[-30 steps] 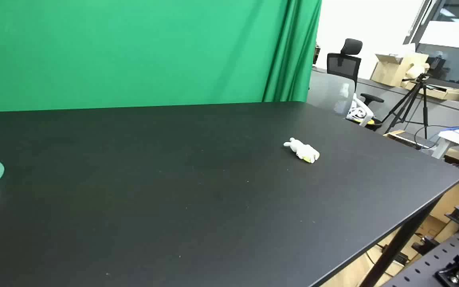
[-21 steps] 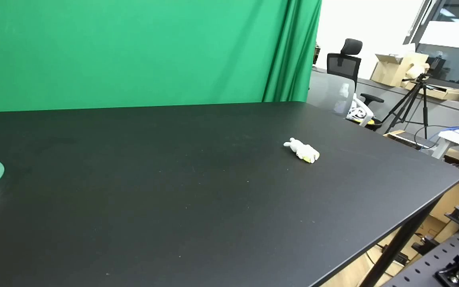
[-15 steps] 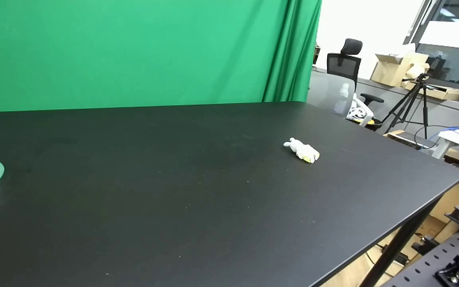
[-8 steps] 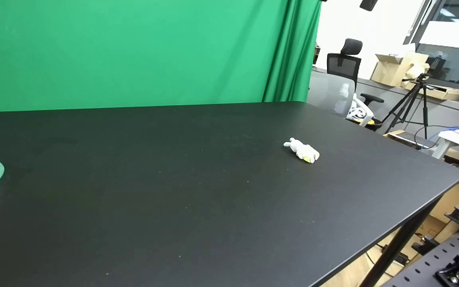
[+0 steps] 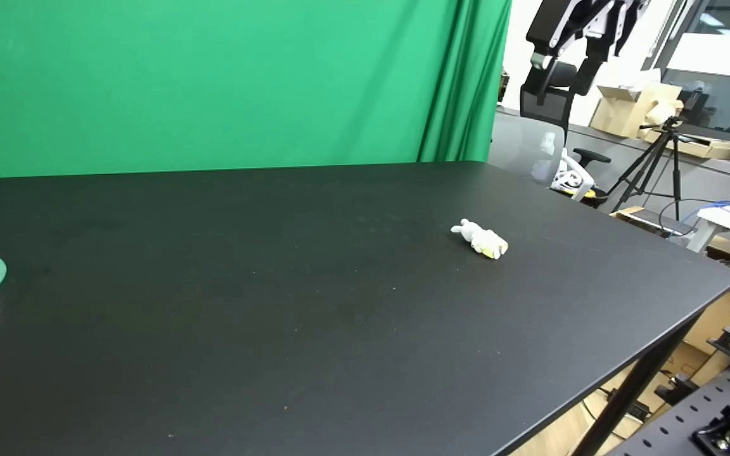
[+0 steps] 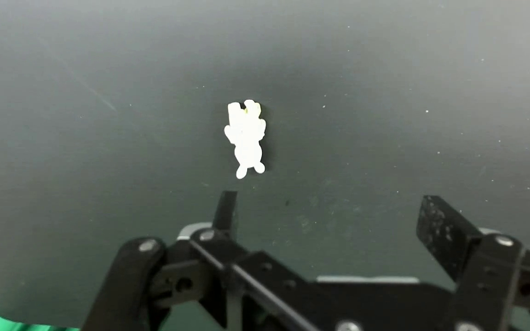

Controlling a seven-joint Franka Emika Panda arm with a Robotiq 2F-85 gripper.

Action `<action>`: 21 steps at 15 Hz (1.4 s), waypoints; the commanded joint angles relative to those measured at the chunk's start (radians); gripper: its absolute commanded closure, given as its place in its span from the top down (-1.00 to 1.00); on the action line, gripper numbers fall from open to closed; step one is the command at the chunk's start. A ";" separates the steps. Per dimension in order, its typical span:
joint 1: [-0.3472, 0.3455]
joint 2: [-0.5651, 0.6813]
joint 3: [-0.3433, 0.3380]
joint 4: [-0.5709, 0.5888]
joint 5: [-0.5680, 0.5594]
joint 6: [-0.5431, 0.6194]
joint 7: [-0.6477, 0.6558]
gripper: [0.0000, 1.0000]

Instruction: Pick up the toy from the table and slightly move it forward.

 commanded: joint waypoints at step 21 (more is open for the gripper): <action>-0.058 0.657 -0.049 0.358 0.000 0.099 -0.209 1.00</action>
